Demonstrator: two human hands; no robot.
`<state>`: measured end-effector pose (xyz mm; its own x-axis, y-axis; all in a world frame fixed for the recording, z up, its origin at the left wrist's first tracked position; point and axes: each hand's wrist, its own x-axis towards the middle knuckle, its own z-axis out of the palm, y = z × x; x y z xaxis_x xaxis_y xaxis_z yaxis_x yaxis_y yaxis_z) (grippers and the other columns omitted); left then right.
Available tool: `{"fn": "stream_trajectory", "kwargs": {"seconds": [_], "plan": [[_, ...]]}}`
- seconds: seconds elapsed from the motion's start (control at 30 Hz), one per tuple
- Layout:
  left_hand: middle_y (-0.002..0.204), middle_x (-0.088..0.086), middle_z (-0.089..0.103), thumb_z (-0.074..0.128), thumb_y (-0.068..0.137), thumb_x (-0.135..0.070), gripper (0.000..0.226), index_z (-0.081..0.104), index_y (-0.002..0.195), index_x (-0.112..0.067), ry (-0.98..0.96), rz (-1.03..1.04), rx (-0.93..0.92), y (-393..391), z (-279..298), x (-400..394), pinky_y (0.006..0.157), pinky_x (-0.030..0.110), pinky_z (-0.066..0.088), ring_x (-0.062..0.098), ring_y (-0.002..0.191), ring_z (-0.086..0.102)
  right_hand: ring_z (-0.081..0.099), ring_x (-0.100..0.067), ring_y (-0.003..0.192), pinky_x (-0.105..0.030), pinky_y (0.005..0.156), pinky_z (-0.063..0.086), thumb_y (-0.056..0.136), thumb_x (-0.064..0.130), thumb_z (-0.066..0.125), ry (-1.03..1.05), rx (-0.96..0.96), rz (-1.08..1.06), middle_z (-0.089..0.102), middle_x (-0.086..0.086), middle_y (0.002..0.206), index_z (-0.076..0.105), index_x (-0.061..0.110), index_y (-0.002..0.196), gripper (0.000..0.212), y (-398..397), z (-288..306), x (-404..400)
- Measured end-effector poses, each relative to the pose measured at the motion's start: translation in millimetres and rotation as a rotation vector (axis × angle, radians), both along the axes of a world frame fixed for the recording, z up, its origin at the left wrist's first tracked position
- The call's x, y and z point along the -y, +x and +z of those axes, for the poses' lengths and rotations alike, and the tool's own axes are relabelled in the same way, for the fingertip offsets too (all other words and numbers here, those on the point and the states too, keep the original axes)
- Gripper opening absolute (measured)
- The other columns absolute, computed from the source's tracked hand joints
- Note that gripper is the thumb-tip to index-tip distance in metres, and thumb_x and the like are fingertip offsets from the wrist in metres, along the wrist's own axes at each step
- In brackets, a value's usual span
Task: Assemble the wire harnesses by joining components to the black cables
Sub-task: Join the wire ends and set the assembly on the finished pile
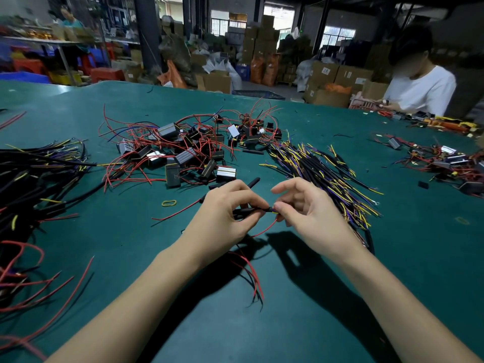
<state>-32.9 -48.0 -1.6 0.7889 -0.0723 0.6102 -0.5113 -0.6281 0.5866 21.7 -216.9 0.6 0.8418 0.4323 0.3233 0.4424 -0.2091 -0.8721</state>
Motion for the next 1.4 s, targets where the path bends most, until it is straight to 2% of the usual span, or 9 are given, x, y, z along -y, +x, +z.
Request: {"fn": "stream_trajectory", "kwargs": {"seconds": [0.2,0.37,0.53,0.63,0.7,0.8,0.97,1.1,1.4], "plan": [[0.086,0.001,0.064,0.071,0.084,-0.012,0.009,0.075,0.091,-0.016,0.02,0.042,0.023,2.1,-1.9,-3.1,0.076,0.039,0.05,0.017,0.081,0.063,0.061,-0.01,0.066,-0.019,0.065,0.048,0.088,0.002,0.063,-0.063,0.007,0.024,0.066,-0.001,0.078,0.06,0.02,0.094,0.019,-0.8,6.0,3.8],[0.083,-0.001,0.068,0.067,0.087,-0.01,0.008,0.073,0.088,-0.016,-0.057,0.076,-0.079,4.3,-1.8,-5.8,0.069,0.013,0.041,0.012,0.078,0.062,0.054,0.001,0.06,-0.006,0.06,0.037,0.082,0.005,0.07,-0.282,0.252,-0.035,0.067,0.002,0.071,0.068,0.017,0.083,0.012,-0.4,6.4,11.7],[0.079,0.001,0.068,0.068,0.085,-0.006,0.01,0.075,0.085,-0.014,-0.101,0.029,-0.146,2.8,-0.3,-7.3,0.068,0.013,0.043,0.008,0.072,0.062,0.062,-0.015,0.078,-0.037,0.075,0.049,0.086,0.013,0.069,-0.446,0.485,-0.049,0.067,0.007,0.082,0.072,0.018,0.088,0.006,1.8,5.8,13.9],[0.081,0.002,0.066,0.07,0.084,-0.01,0.01,0.075,0.083,-0.019,-0.079,0.018,-0.162,2.5,0.4,-7.1,0.076,0.022,0.045,0.015,0.079,0.059,0.061,-0.014,0.079,-0.038,0.077,0.042,0.087,0.018,0.068,-0.507,0.582,-0.056,0.068,0.009,0.083,0.073,0.021,0.089,0.006,-1.8,6.8,13.3],[0.082,0.002,0.066,0.07,0.084,-0.011,0.013,0.074,0.082,-0.022,-0.086,-0.001,-0.182,2.1,0.6,-7.6,0.075,0.016,0.041,0.014,0.08,0.059,0.058,-0.009,0.077,-0.038,0.076,0.039,0.087,0.018,0.068,-0.511,0.616,-0.061,0.068,0.01,0.082,0.073,0.022,0.088,0.007,-3.4,7.0,11.6],[0.083,0.002,0.067,0.07,0.084,-0.012,0.009,0.076,0.083,-0.019,-0.102,-0.005,-0.203,1.6,2.0,-8.0,0.071,0.008,0.036,0.008,0.077,0.059,0.061,-0.014,0.076,-0.045,0.078,0.044,0.088,0.017,0.067,-0.477,0.55,-0.032,0.068,0.01,0.079,0.074,0.02,0.088,0.008,-2.3,8.3,11.6],[0.078,-0.001,0.065,0.072,0.083,-0.018,0.004,0.072,0.08,-0.015,-0.079,0.03,-0.142,0.6,13.4,-17.7,0.07,0.017,0.041,0.011,0.074,0.057,0.062,-0.016,0.073,-0.048,0.082,0.046,0.09,0.021,0.064,-0.48,0.474,-0.046,0.06,0.019,0.069,0.074,0.021,0.088,0.01,-0.4,9.0,14.9],[0.069,-0.01,0.063,0.079,0.075,-0.023,0.013,0.068,0.069,-0.025,0.029,-0.026,-0.228,-4.2,24.9,-29.5,0.06,0.017,0.041,0.009,0.064,0.052,0.061,-0.019,0.069,-0.04,0.082,0.047,0.089,0.024,0.064,-0.489,0.401,-0.071,0.067,0.007,0.067,0.074,0.022,0.085,0.011,0.5,10.0,16.5],[0.078,-0.005,0.065,0.077,0.078,-0.021,0.005,0.073,0.08,-0.02,0.249,0.004,-0.208,-4.1,23.9,-27.9,0.071,0.036,0.049,0.009,0.072,0.057,0.056,-0.008,0.063,-0.029,0.065,0.047,0.086,0.029,0.063,-0.471,0.248,-0.089,0.064,0.011,0.061,0.073,0.022,0.076,0.015,-1.5,13.7,17.4]]}}
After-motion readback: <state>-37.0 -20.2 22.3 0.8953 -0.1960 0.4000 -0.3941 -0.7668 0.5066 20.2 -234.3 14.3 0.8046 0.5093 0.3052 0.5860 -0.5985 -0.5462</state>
